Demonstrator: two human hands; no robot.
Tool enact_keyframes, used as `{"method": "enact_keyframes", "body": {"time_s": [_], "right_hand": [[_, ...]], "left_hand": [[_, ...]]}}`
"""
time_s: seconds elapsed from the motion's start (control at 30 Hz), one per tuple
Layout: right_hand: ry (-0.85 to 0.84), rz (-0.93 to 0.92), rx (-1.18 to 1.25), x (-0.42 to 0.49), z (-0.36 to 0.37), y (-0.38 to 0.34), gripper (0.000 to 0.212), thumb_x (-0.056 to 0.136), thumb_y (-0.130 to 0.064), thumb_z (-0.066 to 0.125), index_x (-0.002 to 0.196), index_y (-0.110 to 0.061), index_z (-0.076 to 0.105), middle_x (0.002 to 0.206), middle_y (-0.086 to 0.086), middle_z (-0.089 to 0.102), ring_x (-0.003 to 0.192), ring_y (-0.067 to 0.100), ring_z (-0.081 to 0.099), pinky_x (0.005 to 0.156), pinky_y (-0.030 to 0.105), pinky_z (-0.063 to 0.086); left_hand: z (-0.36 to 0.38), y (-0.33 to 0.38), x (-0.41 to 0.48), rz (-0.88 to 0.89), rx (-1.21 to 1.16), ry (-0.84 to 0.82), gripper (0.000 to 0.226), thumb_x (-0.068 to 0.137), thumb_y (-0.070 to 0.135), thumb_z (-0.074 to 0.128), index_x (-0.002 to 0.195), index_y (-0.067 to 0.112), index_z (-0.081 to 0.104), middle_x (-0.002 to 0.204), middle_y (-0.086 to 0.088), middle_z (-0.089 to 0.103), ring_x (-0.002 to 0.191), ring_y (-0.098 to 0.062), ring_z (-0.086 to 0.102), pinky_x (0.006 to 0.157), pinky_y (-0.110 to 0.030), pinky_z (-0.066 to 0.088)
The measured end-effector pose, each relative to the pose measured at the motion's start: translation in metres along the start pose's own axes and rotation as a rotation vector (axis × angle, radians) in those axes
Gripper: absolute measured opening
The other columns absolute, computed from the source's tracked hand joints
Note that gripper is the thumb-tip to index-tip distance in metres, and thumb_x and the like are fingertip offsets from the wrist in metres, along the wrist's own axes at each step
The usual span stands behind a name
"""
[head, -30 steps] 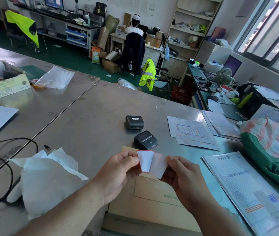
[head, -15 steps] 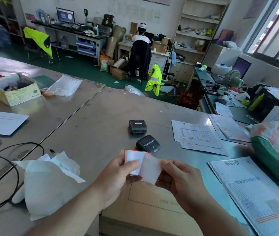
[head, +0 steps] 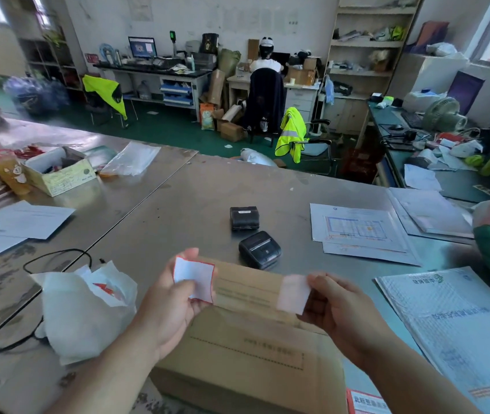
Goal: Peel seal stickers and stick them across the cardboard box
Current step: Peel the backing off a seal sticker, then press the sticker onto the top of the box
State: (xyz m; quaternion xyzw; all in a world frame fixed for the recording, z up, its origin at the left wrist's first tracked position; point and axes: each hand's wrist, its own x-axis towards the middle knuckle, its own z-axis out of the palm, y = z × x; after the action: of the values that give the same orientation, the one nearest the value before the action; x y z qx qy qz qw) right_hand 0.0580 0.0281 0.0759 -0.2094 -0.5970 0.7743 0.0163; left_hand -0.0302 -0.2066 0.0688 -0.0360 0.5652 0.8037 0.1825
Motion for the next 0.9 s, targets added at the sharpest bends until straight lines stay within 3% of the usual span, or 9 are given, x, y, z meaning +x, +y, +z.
{"method": "enact_keyframes", "body": {"time_s": [0.17, 0.23, 0.33, 0.47, 0.53, 0.63, 0.7, 0.8, 0.9], "right_hand": [[-0.014, -0.01, -0.077, 0.003, 0.002, 0.009, 0.022, 0.096, -0.008, 0.051, 0.099, -0.01, 0.072, 0.077, 0.006, 0.073, 0.064, 0.018, 0.065, 0.067, 0.036, 0.049], [-0.031, -0.007, -0.114, 0.001, 0.005, 0.013, 0.025, 0.096, -0.007, 0.05, 0.1, -0.014, 0.073, 0.078, 0.004, 0.074, 0.066, 0.015, 0.066, 0.068, 0.036, 0.05], [-0.027, 0.003, -0.124, 0.001, 0.009, 0.014, 0.025, 0.095, -0.007, 0.051, 0.097, -0.014, 0.075, 0.081, 0.005, 0.074, 0.069, 0.016, 0.065, 0.068, 0.035, 0.048], [0.013, 0.024, -0.097, 0.007, 0.018, 0.013, 0.025, 0.095, -0.012, 0.052, 0.093, -0.011, 0.077, 0.085, 0.011, 0.073, 0.074, 0.02, 0.063, 0.064, 0.031, 0.048], [0.032, 0.034, -0.089, 0.011, 0.025, 0.013, 0.024, 0.094, -0.014, 0.053, 0.091, -0.01, 0.077, 0.081, 0.009, 0.069, 0.074, 0.02, 0.062, 0.064, 0.032, 0.047], [0.056, 0.042, -0.083, 0.015, 0.037, 0.011, 0.023, 0.092, -0.015, 0.056, 0.087, -0.009, 0.077, 0.079, 0.006, 0.066, 0.074, 0.021, 0.062, 0.064, 0.033, 0.045], [0.071, 0.044, -0.091, 0.017, 0.045, 0.009, 0.022, 0.091, -0.016, 0.057, 0.084, -0.009, 0.076, 0.079, 0.005, 0.066, 0.073, 0.021, 0.062, 0.063, 0.033, 0.045], [0.094, 0.047, -0.126, 0.022, 0.055, 0.006, 0.021, 0.091, -0.017, 0.058, 0.086, -0.008, 0.076, 0.077, 0.003, 0.065, 0.071, 0.02, 0.062, 0.063, 0.033, 0.046], [0.089, 0.029, -0.145, 0.026, 0.064, 0.002, 0.023, 0.093, -0.026, 0.062, 0.089, -0.006, 0.074, 0.073, -0.004, 0.065, 0.071, 0.016, 0.061, 0.065, 0.031, 0.047]], "left_hand": [[0.002, -0.013, -0.022, 0.026, 0.103, 0.067, 0.043, 0.09, -0.008, 0.035, 0.109, 0.017, 0.066, 0.075, -0.004, 0.044, 0.065, -0.013, 0.038, 0.07, -0.028, 0.036], [0.002, -0.014, -0.028, 0.014, 0.121, 0.048, 0.023, 0.089, 0.014, 0.048, 0.106, 0.019, 0.064, 0.069, 0.001, 0.039, 0.064, -0.013, 0.036, 0.069, -0.03, 0.033], [0.0, -0.014, -0.034, 0.022, 0.355, 0.039, 0.039, 0.063, 0.045, 0.07, 0.099, 0.033, 0.06, 0.069, 0.008, 0.04, 0.067, -0.011, 0.042, 0.073, -0.03, 0.037], [0.005, -0.015, -0.037, 0.33, 0.89, 0.067, 0.029, 0.073, 0.036, 0.079, 0.092, 0.035, 0.057, 0.06, 0.011, 0.033, 0.053, -0.005, 0.035, 0.053, -0.016, 0.033], [0.011, -0.012, -0.039, 0.486, 1.021, 0.051, 0.025, 0.07, 0.046, 0.077, 0.085, 0.034, 0.061, 0.057, 0.01, 0.033, 0.049, -0.008, 0.033, 0.046, -0.018, 0.028], [0.015, -0.012, -0.035, 0.625, 1.212, -0.014, 0.037, 0.066, 0.068, 0.068, 0.089, 0.038, 0.065, 0.058, 0.013, 0.042, 0.048, -0.01, 0.037, 0.043, -0.021, 0.021], [0.014, -0.013, -0.028, 0.662, 1.288, -0.018, 0.035, 0.071, 0.068, 0.066, 0.091, 0.039, 0.065, 0.059, 0.019, 0.046, 0.048, -0.007, 0.038, 0.041, -0.019, 0.017], [0.01, -0.014, -0.013, 0.714, 1.343, 0.038, 0.02, 0.079, 0.054, 0.07, 0.083, 0.035, 0.067, 0.045, 0.01, 0.039, 0.044, -0.004, 0.036, 0.039, -0.015, 0.016], [0.011, -0.008, -0.003, 0.565, 1.138, 0.091, 0.015, 0.079, 0.044, 0.073, 0.073, 0.031, 0.07, 0.045, 0.007, 0.046, 0.046, -0.011, 0.042, 0.042, -0.017, 0.024]]}}
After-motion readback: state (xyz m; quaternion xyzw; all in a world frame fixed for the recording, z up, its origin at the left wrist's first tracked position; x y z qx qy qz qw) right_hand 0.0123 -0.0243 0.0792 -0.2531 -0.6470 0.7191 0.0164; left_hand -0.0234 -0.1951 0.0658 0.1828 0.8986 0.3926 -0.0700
